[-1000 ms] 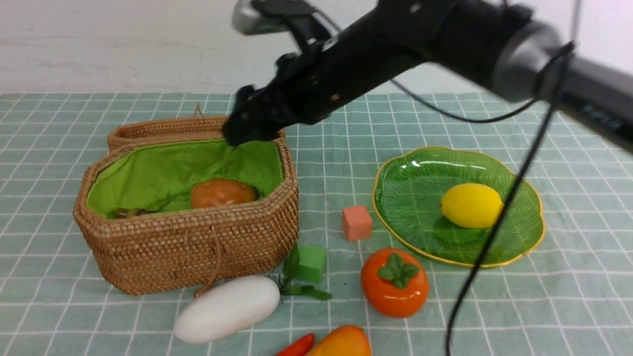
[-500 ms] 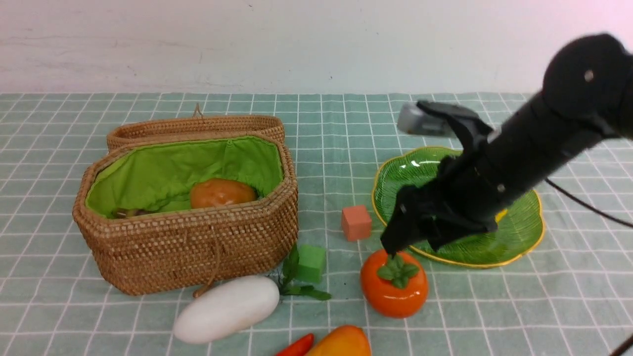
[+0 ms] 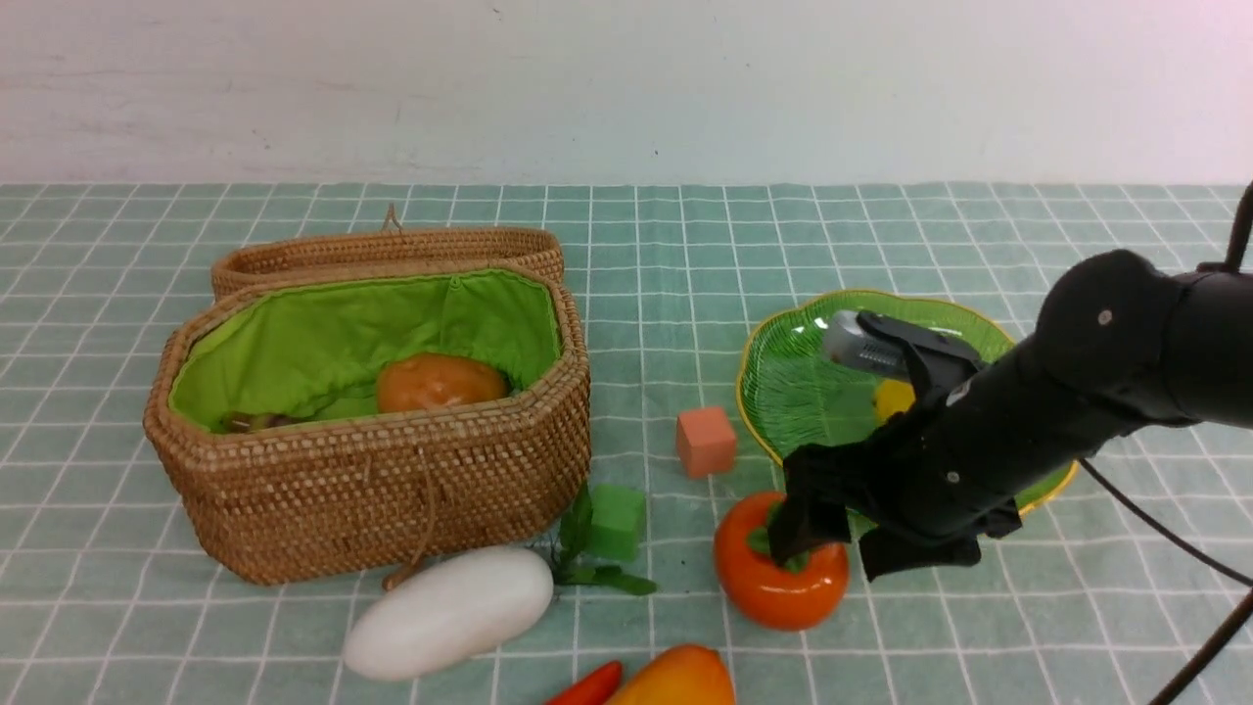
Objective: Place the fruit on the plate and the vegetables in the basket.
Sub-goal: Grab a tomato with your right arm and place it on the plate on the right.
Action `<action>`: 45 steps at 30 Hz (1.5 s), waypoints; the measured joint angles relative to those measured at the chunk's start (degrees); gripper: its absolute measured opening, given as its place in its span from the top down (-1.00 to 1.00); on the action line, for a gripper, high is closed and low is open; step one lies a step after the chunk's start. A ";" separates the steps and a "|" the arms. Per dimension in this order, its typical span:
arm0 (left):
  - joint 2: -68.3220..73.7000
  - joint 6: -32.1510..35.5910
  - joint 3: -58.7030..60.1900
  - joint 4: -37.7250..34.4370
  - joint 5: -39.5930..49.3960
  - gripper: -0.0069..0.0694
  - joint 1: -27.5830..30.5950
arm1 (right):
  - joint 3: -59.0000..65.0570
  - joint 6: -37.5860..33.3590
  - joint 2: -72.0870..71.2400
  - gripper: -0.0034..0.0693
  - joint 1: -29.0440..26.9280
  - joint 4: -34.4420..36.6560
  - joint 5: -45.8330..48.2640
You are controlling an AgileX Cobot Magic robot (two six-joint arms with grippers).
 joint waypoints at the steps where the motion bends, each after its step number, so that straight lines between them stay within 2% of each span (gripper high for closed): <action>1: 0.00 0.00 0.00 0.00 0.00 0.19 0.00 | 0.00 0.00 0.17 -0.72 0.00 0.00 -0.01; 8: 0.00 0.00 0.00 0.00 0.00 0.19 0.00 | -0.18 0.43 3.00 -0.72 0.00 2.90 -0.36; 10: 0.00 0.00 0.00 0.00 0.00 0.19 0.00 | -0.18 0.43 3.00 -0.65 0.00 3.41 -0.36; 14: 0.00 0.00 0.00 0.00 0.00 0.19 0.00 | -0.18 -2.76 2.81 -0.33 0.00 5.57 -0.18; 18: 0.00 0.00 0.00 0.00 0.00 0.19 0.00 | -0.12 -7.13 2.71 -0.33 0.00 8.24 0.05; 23: 0.00 0.00 0.00 0.00 0.00 0.19 0.00 | -0.05 -8.33 1.09 -0.33 -0.29 10.46 0.49; 27: 0.00 0.00 0.00 0.00 0.00 0.19 0.00 | -0.34 -8.41 -1.23 -0.33 -2.29 11.08 1.13; 31: 0.00 0.00 0.00 0.00 0.00 0.19 0.00 | -2.60 -8.45 -3.25 -0.33 -6.78 13.47 1.29; 34: 0.00 0.00 0.00 0.00 0.00 0.19 0.00 | -4.22 -8.45 -3.31 -0.33 -11.09 17.16 -3.32; 37: 0.00 0.00 0.00 0.00 0.00 0.19 0.00 | -4.35 -10.15 -2.51 -0.33 -12.50 19.98 -8.95; 41: 0.00 0.00 0.00 0.00 0.00 0.19 0.00 | -4.39 -16.20 0.91 -0.33 -12.09 26.55 -14.04; 45: 0.00 0.00 0.00 0.00 0.00 0.19 0.00 | -5.16 -21.34 5.39 -0.33 -11.62 33.07 -14.08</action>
